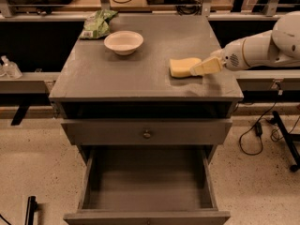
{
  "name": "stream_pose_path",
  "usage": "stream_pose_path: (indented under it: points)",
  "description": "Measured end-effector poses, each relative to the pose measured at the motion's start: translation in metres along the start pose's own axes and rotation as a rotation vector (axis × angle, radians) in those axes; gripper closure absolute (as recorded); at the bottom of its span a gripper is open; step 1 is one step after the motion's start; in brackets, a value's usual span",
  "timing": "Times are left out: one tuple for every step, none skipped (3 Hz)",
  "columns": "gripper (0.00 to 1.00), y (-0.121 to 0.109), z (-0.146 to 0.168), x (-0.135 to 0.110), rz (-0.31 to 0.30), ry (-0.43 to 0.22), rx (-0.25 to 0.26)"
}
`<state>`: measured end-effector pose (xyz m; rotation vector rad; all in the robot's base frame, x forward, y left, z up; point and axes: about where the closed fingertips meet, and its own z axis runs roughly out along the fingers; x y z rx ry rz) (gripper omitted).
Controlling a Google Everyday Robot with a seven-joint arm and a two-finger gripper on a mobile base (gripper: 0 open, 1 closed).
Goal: Pick sponge from middle drawer and place on counter
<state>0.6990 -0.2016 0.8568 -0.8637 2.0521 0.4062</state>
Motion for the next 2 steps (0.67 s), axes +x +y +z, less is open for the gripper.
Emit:
stream_pose_path:
  points:
    - [0.00, 0.0008, 0.0015, 0.0000, 0.000, 0.001, -0.003]
    - [0.00, 0.0008, 0.0015, 0.0000, 0.000, 0.001, -0.003]
